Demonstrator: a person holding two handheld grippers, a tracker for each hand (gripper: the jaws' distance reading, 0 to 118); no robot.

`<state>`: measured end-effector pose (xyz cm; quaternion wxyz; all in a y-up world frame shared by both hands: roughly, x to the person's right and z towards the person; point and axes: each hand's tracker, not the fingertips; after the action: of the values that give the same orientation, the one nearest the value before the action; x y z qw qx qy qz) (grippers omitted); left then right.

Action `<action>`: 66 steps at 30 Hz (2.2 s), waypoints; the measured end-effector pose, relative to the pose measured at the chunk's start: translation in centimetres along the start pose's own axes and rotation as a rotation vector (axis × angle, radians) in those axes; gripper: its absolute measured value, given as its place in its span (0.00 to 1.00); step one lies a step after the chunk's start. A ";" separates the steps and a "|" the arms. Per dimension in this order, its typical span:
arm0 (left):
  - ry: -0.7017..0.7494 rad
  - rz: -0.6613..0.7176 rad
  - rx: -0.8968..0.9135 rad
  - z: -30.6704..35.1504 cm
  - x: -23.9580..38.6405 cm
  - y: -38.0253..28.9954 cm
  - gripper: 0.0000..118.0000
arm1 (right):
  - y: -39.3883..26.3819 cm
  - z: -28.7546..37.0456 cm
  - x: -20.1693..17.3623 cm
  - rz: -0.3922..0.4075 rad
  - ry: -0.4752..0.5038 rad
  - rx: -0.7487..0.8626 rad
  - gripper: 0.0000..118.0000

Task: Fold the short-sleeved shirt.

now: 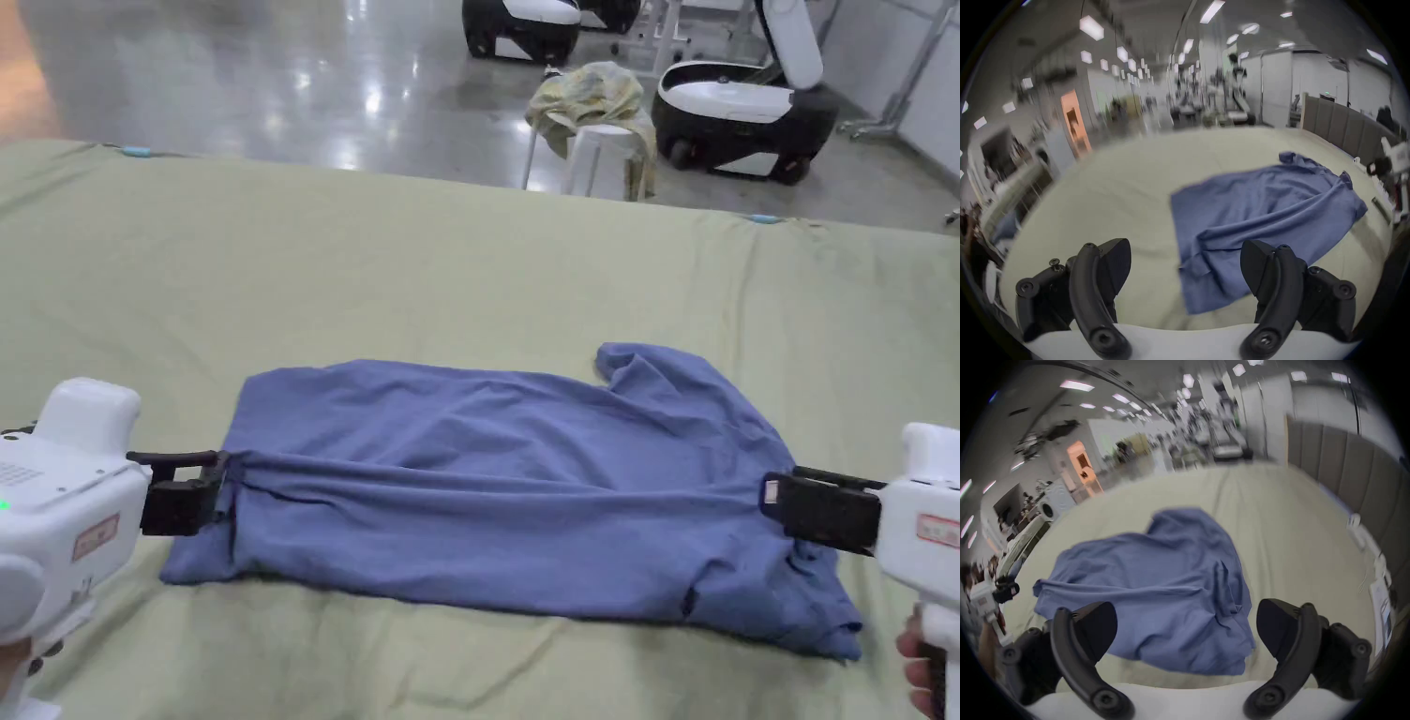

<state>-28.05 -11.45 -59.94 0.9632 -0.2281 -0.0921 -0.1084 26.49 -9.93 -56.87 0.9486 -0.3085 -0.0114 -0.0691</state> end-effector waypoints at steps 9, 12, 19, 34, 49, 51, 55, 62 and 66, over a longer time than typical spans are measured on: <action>0.014 0.071 -0.223 2.3 -2.3 -6.8 0.03 | -6.5 7.7 -4.8 0.062 -0.012 0.130 0.04; -0.051 0.064 -0.257 0.6 -1.8 -6.2 0.03 | -7.3 7.3 -5.2 0.070 -0.012 0.077 0.04; -0.083 -0.005 -0.332 -7.2 -1.1 -5.6 0.79 | -7.2 6.5 -4.2 0.093 -0.063 0.023 0.04; -0.086 -0.019 -0.320 -6.9 2.9 -3.0 0.09 | -10.0 -5.4 5.2 0.048 -0.148 -0.224 0.96; -0.076 0.024 -0.283 -5.2 1.6 0.1 0.08 | -4.1 -0.7 4.0 0.088 -0.071 -0.106 0.08; -0.079 0.023 -0.240 -3.5 1.3 1.2 0.08 | -3.0 1.6 3.4 0.081 -0.046 -0.083 0.08; -0.091 -0.008 -0.198 0.5 0.9 2.9 0.08 | -2.3 6.3 2.1 0.084 -0.020 -0.063 0.08; -0.164 0.069 -0.280 4.6 -1.5 -0.6 0.08 | -7.2 10.4 3.3 0.022 -0.016 -0.185 0.08; -0.210 0.180 -0.400 3.3 -2.2 -5.6 0.08 | -12.2 8.6 3.8 -0.032 -0.028 -0.316 0.08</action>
<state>-32.03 -14.48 -55.21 0.8897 -0.4317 -0.1479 -0.0139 28.74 -15.10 -42.56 0.8867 -0.4548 -0.0184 -0.0807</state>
